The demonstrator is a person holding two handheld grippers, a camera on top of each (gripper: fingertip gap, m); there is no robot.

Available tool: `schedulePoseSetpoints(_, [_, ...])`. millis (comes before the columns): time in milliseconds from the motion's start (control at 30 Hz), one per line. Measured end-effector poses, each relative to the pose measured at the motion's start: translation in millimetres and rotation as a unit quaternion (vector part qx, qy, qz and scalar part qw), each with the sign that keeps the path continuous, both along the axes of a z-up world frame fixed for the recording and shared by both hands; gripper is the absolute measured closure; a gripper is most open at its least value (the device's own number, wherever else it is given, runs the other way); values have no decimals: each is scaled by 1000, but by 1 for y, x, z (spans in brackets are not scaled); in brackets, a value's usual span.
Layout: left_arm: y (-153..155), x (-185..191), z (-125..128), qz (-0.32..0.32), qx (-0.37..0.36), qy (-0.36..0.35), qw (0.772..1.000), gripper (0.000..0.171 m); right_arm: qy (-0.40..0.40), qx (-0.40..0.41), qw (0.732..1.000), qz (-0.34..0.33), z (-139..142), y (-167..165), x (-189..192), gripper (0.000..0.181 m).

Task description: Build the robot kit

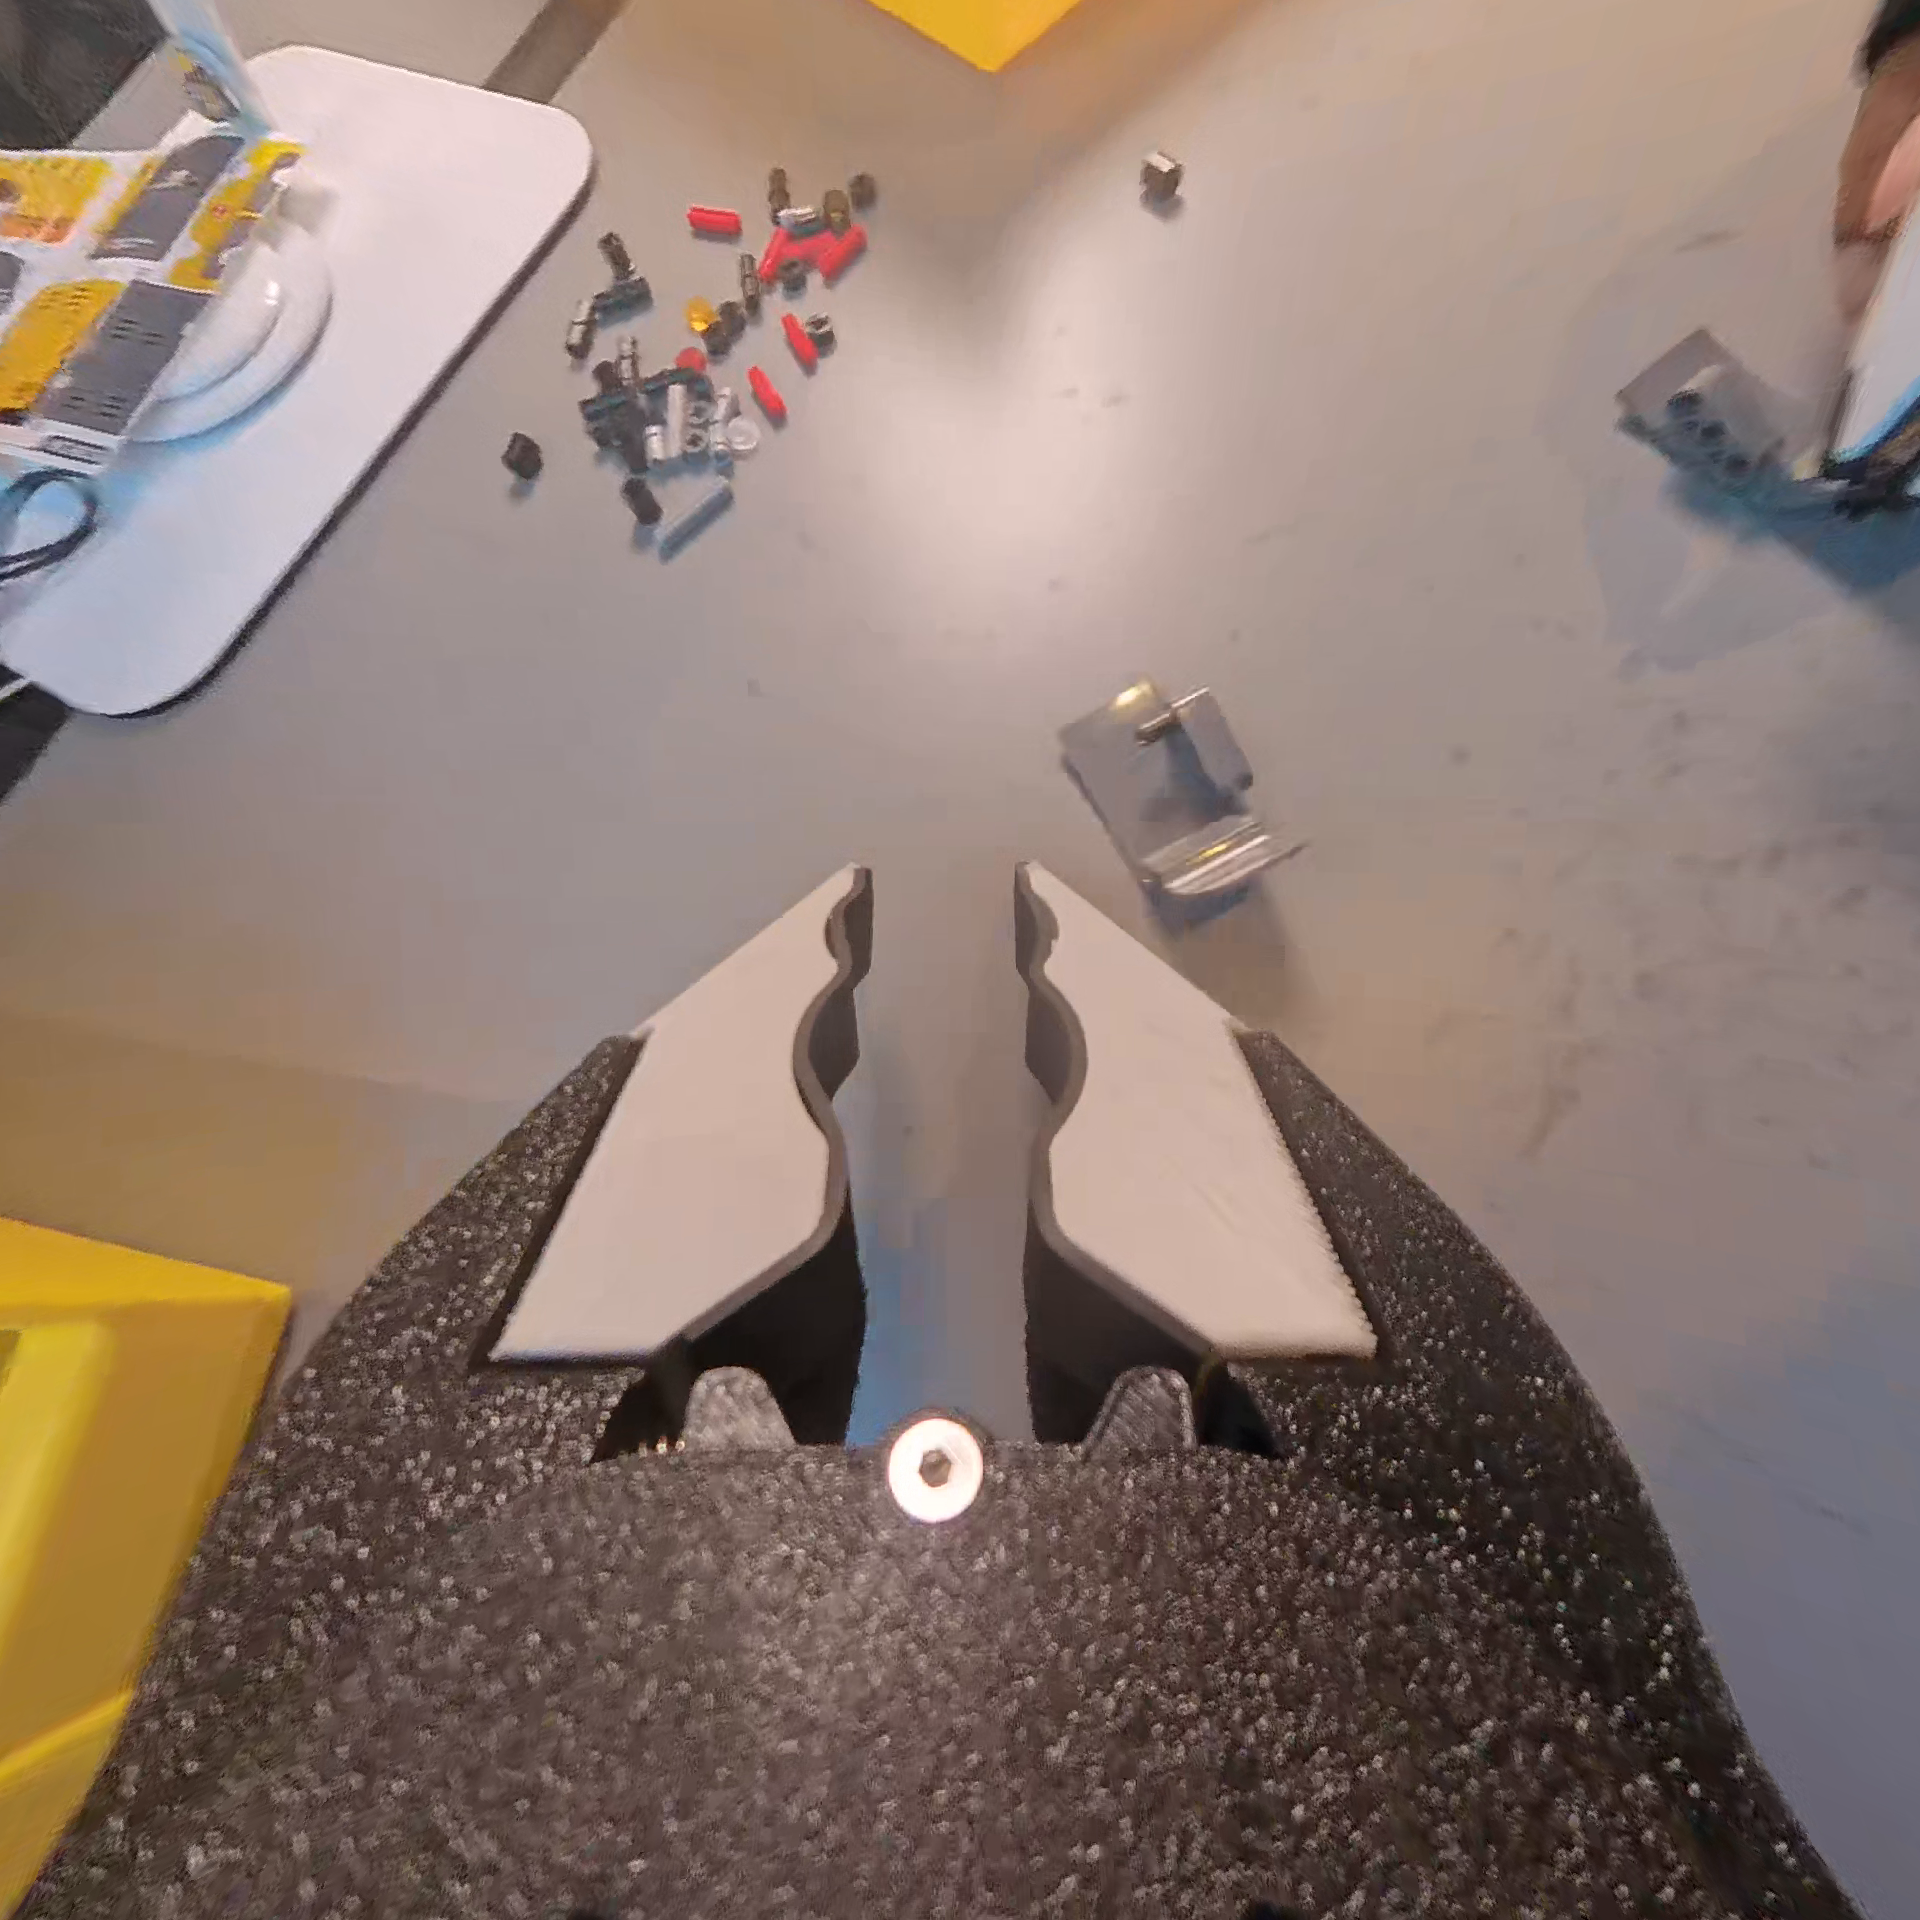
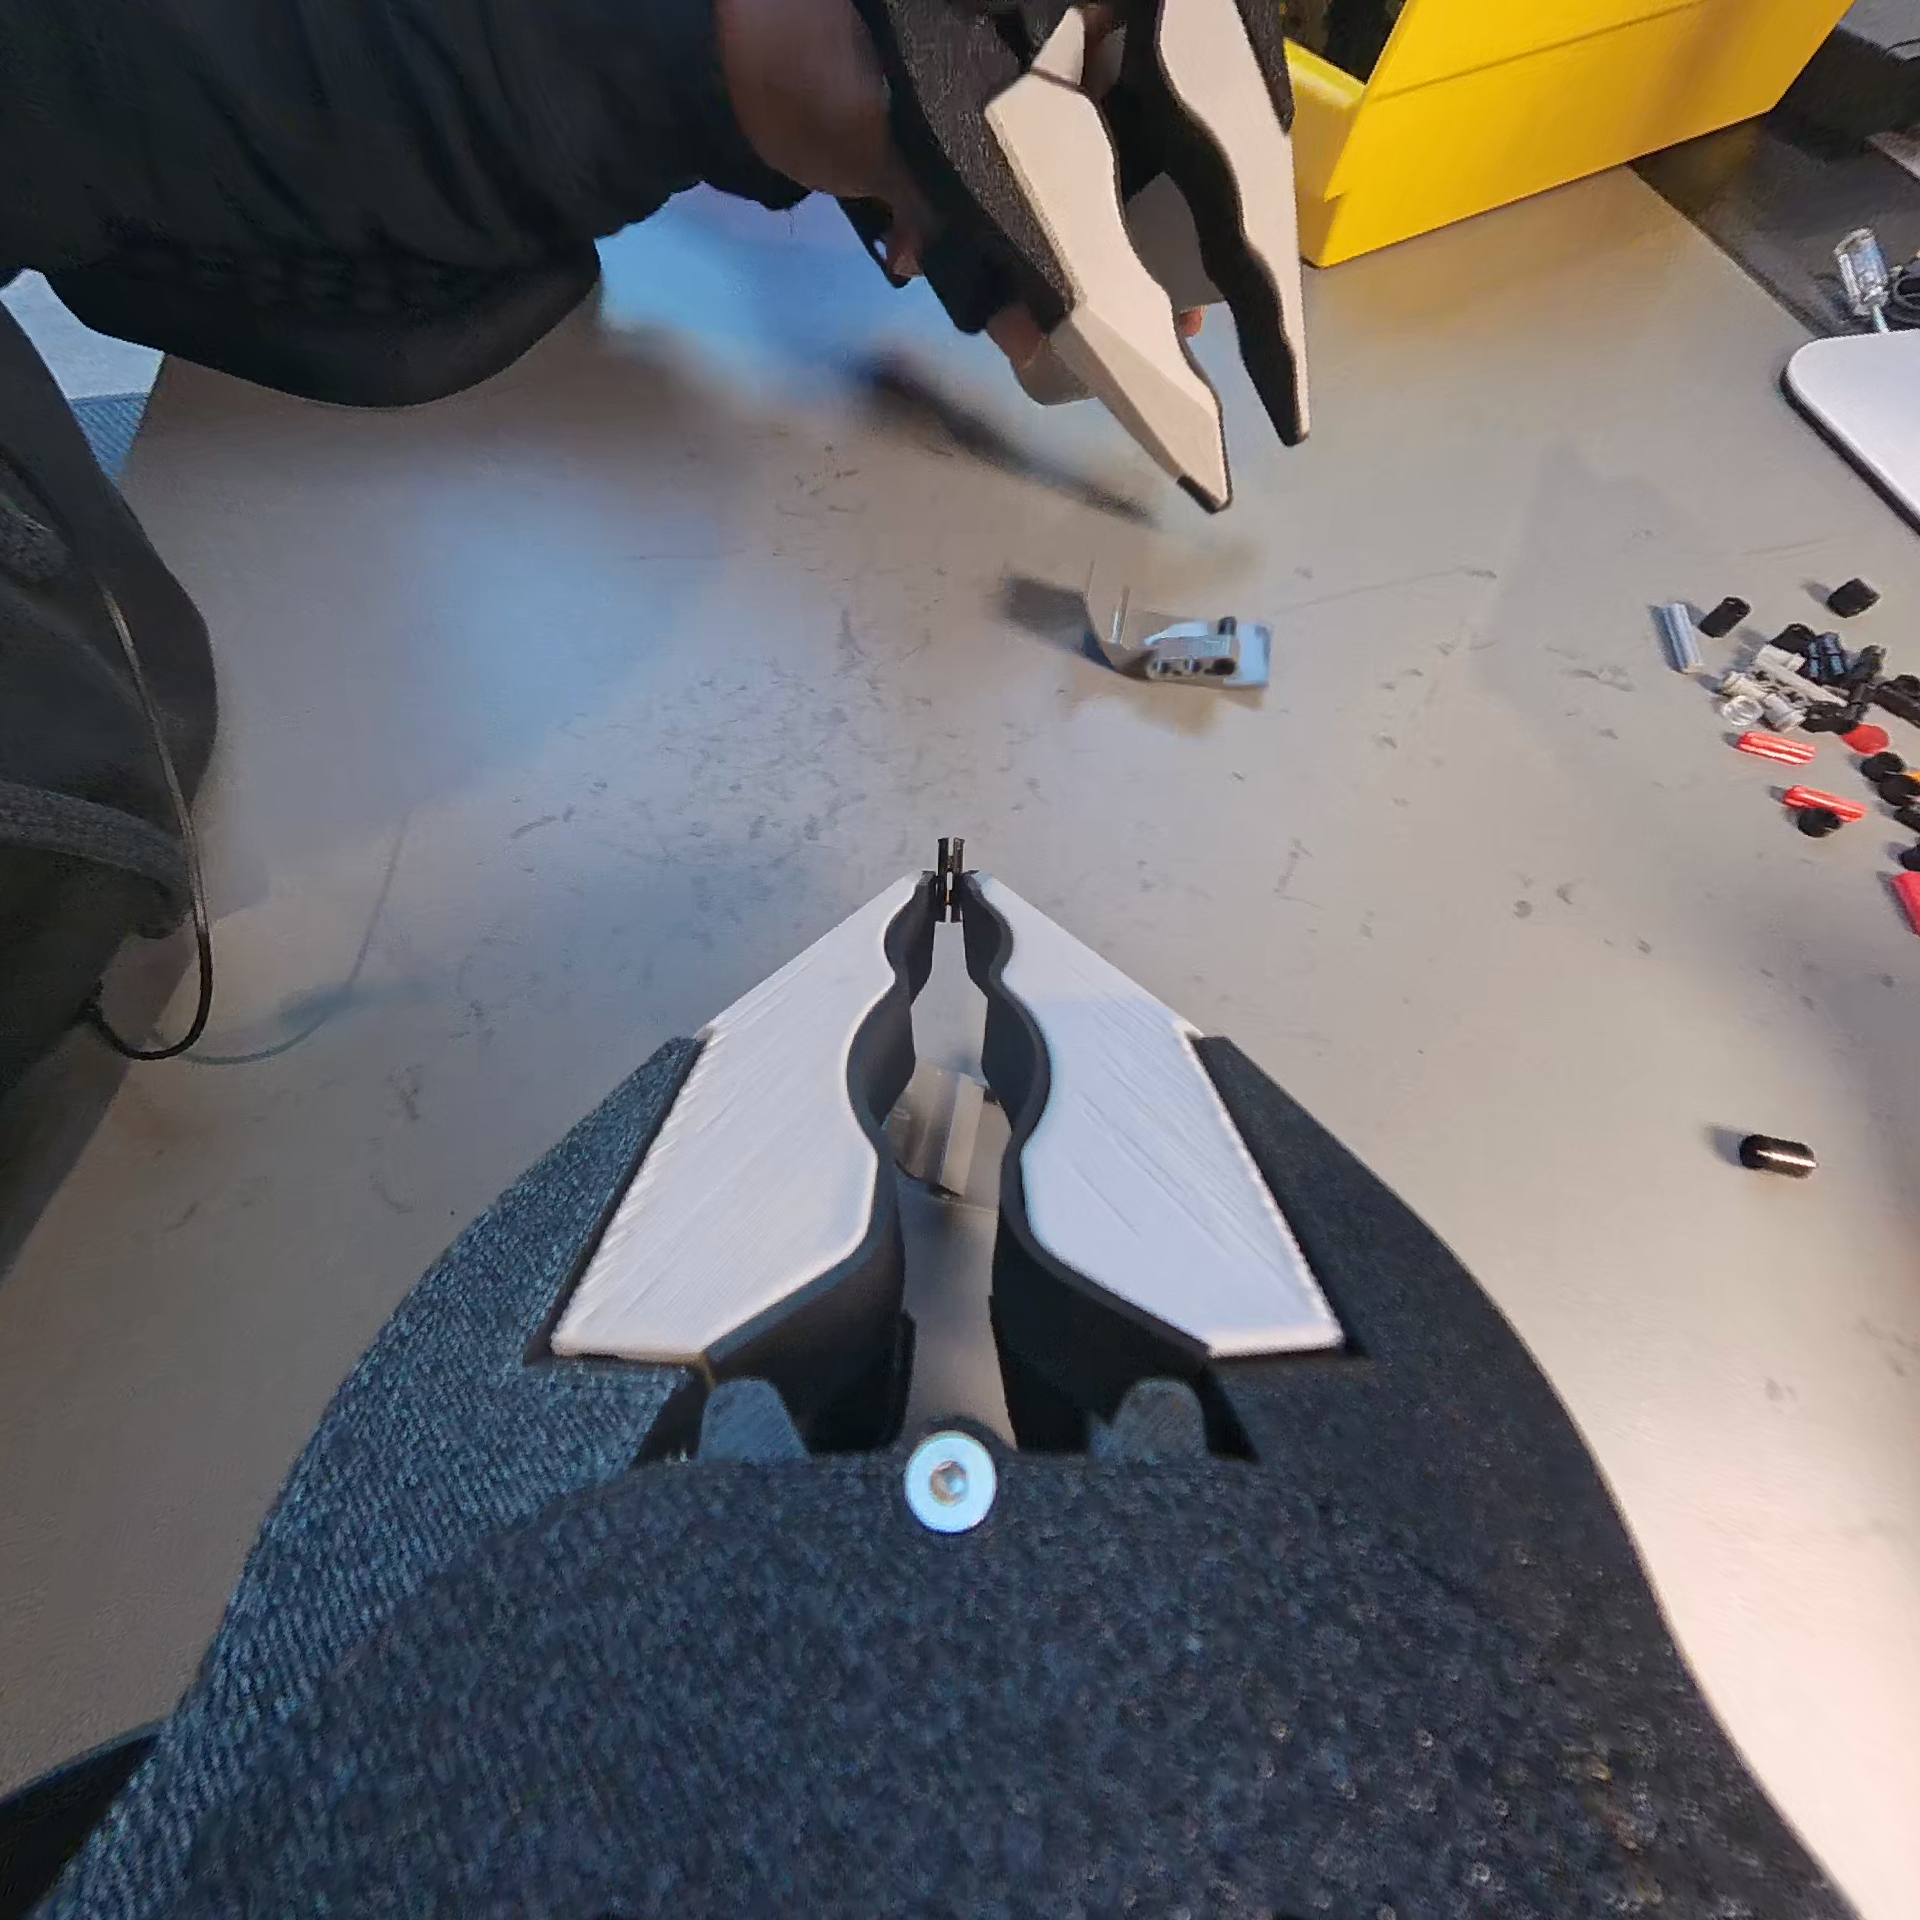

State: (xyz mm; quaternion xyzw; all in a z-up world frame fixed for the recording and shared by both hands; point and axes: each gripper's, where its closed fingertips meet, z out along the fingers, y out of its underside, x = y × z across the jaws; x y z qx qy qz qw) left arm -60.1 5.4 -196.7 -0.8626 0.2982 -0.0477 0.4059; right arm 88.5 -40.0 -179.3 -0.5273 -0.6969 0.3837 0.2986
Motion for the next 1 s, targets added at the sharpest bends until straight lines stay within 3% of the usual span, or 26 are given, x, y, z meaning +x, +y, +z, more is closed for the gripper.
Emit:
schedulePoseSetpoints(133, [-20,35,14,-82,-26,-115,990,140,1,0,1000,-2,1,1,0,177])
schedulePoseSetpoints(200, [-30,48,19,-125,-32,-140,982,139,1,0,1000,-2,0,1,0,177])
schedulePoseSetpoints(433, [-26,45,-5,-113,-43,-64,991,126,-1,1,1000,0,0,0,1,177])
schedulePoseSetpoints(600, [-26,47,-12,-105,-47,-37,993,147,3,2,1000,-2,2,1,1,177])
schedulePoseSetpoints(1000, [-54,42,-12,-39,-35,-10,999,149,10,-3,1000,-15,2,6,-2,177])
